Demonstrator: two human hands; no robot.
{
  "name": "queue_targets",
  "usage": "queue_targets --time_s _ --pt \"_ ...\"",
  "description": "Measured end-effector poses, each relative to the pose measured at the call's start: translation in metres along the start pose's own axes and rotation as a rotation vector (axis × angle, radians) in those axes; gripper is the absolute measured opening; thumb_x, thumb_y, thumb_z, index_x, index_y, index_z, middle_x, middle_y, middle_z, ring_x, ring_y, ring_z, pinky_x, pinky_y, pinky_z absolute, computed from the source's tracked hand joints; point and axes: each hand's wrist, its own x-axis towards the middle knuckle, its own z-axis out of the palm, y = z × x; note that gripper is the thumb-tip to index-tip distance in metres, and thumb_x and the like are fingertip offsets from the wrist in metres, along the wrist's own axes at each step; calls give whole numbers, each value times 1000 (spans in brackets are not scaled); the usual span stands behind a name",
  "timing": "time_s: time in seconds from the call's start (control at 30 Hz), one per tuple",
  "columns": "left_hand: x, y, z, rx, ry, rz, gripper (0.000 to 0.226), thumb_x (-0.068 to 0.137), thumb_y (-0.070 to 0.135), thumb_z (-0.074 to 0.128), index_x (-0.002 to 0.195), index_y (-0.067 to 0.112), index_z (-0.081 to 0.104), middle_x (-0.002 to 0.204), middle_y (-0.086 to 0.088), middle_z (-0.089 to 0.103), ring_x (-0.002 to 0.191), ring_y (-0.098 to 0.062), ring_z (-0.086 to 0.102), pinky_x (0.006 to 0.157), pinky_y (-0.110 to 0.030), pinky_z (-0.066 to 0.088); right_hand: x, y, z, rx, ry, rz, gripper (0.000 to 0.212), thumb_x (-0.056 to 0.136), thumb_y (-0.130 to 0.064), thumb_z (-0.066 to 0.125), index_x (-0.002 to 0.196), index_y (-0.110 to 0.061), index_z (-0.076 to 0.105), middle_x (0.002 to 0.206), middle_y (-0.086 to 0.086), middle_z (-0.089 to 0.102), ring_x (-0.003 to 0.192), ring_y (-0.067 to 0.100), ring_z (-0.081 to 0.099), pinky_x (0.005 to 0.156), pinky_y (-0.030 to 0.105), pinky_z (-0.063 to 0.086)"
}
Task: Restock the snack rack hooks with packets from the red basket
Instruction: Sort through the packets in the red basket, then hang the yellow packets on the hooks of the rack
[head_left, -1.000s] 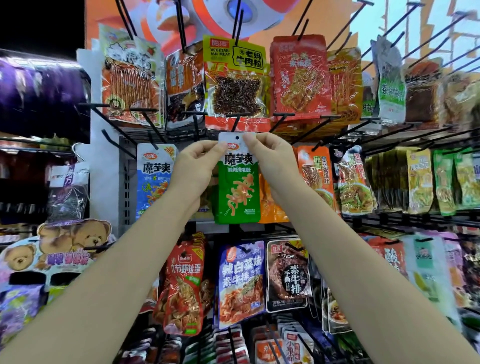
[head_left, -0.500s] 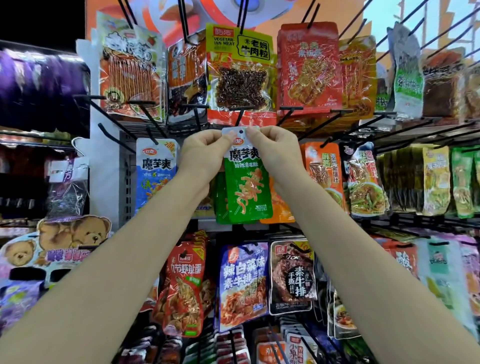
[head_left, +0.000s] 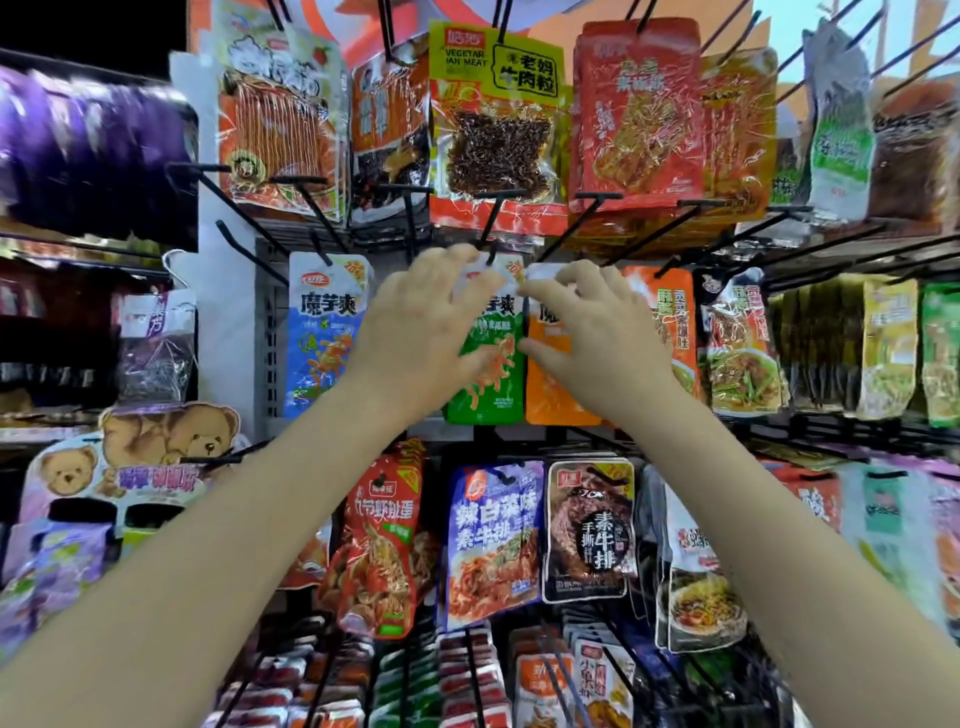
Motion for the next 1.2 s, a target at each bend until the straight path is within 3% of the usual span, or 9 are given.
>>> queue_targets --time_s 0.07,0.13,0.27,0.37,0.43,0.6,0.77,1.1,1.2 --pt "-1 0 6 44 -215 -1 70 98 53 54 157 27 30 168 -12 15 155 -32 13 116 -53 27 -4 7 8 -17 -137 -1 60 92 -42 67 147 -29 46 144 9 44 136 35 35 103 53 39" --pt "0 -3 14 83 -383 -51 73 102 59 36 161 34 3 170 -3 -12 156 -26 -10 124 -53 12 -3 10 16 5 -204 -2 63 94 -43 64 151 -30 40 152 12 37 142 38 27 109 54 35" --pt "-5 -8 28 96 -504 -87 75 103 61 30 158 38 -15 168 0 -23 155 -25 -17 125 -53 5 0 15 24 -9 -229 -28 64 94 -44 63 151 -25 43 152 14 37 140 39 28 110 56 35" --pt "-5 -9 27 57 -524 -116 73 103 59 31 160 37 -9 170 -1 -14 156 -24 -12 125 -53 6 -1 16 21 41 -215 -32 65 93 -44 65 150 -22 43 150 11 40 138 36 31 110 53 36" --pt "-4 -4 16 2 -464 -105 68 104 57 32 162 33 6 171 -2 2 157 -24 -1 124 -52 12 -6 16 15 108 -168 -43 62 95 -44 63 149 -21 44 149 8 43 135 32 36 110 45 35" --pt "-23 41 -12 -376 24 -8 51 102 43 40 142 16 56 145 -9 55 137 -28 46 111 -47 35 -50 14 -20 335 119 -2 37 100 -31 58 133 -14 59 129 4 60 121 20 52 102 28 37" --pt "-63 154 -4 -718 139 134 39 103 28 48 131 6 64 135 -11 61 128 -28 53 110 -39 39 -159 39 -61 250 195 127 26 101 -23 57 118 -7 67 109 1 66 105 15 58 91 24 44" --pt "-200 423 115 -1134 -575 355 50 98 36 46 136 6 58 136 -15 61 125 -34 55 107 -42 40 -502 128 -120 -23 -344 931 46 93 -46 55 109 -5 69 97 13 69 90 30 63 79 38 46" --pt "-255 496 132 -1199 -737 466 50 96 34 47 131 1 61 129 -20 64 119 -37 59 103 -42 40 -598 127 -135 -57 -436 1161 44 87 -43 63 113 -8 69 102 12 70 96 28 63 85 37 48"
